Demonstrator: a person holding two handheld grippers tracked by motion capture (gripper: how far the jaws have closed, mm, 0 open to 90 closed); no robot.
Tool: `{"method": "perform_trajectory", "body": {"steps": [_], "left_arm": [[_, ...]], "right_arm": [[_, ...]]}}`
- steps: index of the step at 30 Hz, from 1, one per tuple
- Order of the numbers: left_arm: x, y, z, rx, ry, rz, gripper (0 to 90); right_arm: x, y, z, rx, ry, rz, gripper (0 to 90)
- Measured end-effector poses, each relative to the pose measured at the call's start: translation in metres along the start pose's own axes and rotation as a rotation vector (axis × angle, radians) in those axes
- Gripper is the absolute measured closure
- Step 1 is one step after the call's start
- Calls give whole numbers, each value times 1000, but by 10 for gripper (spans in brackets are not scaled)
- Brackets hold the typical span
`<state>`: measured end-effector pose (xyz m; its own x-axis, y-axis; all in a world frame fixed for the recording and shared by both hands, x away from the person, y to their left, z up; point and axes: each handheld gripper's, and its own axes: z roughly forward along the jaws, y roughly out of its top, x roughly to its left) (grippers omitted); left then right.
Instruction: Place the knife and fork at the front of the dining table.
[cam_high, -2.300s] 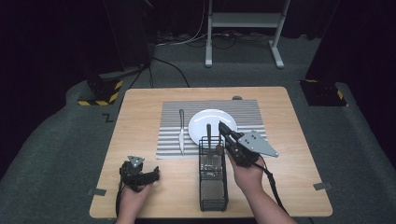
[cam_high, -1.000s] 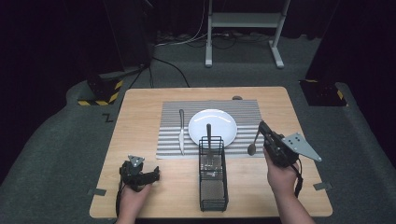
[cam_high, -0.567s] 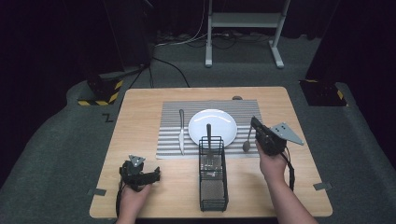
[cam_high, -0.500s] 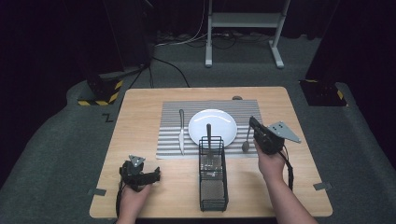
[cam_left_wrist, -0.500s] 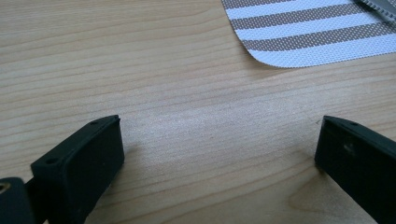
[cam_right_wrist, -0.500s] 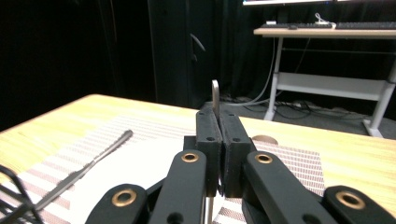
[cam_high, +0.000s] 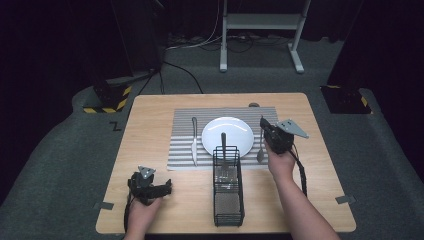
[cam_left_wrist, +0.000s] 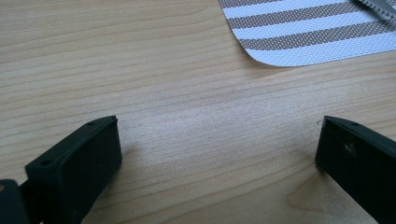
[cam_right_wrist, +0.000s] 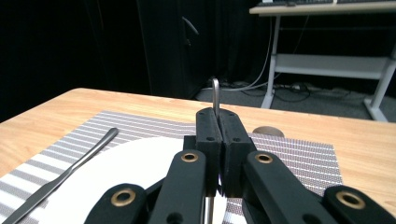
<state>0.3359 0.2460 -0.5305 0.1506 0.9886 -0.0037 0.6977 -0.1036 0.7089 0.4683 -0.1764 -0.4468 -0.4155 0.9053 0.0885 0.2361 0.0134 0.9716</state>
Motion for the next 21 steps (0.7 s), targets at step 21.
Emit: {"method": "perform_trajectory", "body": {"steps": [21], "left_arm": [[0,0,0,0,2,-2,7]], "right_arm": [[-29,-16,63,111,-23,108,863]]}}
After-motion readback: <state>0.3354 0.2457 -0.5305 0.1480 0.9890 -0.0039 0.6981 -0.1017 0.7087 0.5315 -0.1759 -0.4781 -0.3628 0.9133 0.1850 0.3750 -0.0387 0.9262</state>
